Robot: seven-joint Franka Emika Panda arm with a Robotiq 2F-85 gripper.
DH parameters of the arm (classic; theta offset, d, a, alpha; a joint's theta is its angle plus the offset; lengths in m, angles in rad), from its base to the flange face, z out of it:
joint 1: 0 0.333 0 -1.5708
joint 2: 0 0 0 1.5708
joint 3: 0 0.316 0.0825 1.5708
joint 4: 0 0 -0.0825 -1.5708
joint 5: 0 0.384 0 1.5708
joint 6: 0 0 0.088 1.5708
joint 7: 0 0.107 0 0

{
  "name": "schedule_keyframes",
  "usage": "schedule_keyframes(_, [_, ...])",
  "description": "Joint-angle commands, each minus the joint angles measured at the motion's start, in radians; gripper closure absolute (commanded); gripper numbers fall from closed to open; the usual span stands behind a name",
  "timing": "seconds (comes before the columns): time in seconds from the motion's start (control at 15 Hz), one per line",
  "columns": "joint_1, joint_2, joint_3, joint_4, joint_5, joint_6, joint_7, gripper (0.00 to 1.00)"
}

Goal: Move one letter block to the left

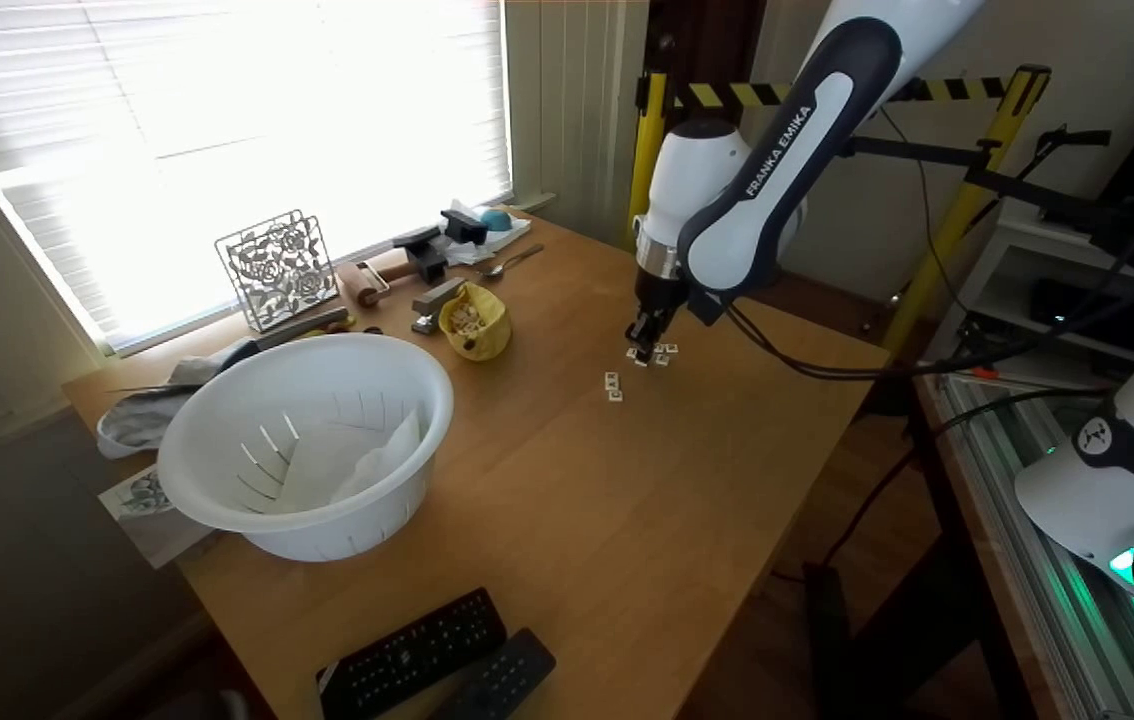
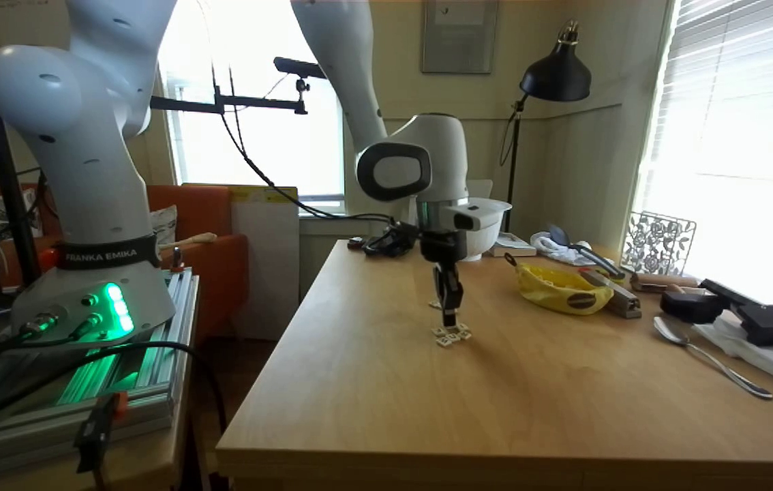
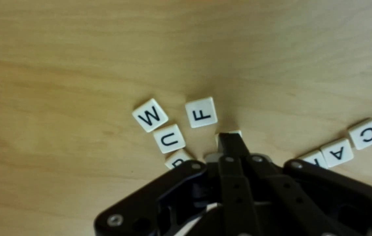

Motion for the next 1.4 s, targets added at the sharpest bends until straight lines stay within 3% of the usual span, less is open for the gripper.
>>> schedule_keyframes(0.0, [-0.010,0.033,0.031,0.011,0.022,0.018,-0.029,1.00])
schedule_keyframes(1.33, [-0.015,0.095,0.068,0.101,0.012,0.011,-0.096,1.00])
